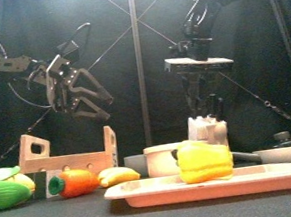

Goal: Grab cleaver

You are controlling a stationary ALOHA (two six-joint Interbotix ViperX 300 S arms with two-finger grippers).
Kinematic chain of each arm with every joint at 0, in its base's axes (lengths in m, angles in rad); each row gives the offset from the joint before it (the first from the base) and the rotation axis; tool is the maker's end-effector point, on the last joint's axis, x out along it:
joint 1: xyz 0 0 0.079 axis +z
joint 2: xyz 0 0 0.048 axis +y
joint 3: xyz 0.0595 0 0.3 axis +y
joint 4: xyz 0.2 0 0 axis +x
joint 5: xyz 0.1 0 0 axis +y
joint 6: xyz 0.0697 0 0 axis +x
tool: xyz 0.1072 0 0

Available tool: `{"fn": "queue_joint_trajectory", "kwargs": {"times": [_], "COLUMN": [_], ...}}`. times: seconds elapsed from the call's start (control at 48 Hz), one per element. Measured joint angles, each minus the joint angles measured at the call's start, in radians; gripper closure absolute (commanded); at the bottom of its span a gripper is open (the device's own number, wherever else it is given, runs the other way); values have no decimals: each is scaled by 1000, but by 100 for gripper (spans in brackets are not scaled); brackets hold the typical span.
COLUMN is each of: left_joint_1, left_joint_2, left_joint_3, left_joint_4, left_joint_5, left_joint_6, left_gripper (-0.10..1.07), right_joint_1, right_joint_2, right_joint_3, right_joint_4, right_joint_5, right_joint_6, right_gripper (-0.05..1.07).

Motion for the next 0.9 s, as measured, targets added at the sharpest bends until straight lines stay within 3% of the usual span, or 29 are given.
{"fn": "queue_joint_trajectory", "kwargs": {"times": [0.896], "left_joint_1": [2], "left_joint_2": [-2], "left_joint_3": [8], "left_joint_4": [0], "left_joint_5": [0], "left_joint_6": [-2], "left_gripper": [-2], "right_joint_1": [34], "right_joint_2": [-23], "right_joint_3": [-26], "right_joint_4": [-37], "right_joint_5": [66], "right_joint_6": [-2], "right_gripper": [45]}}
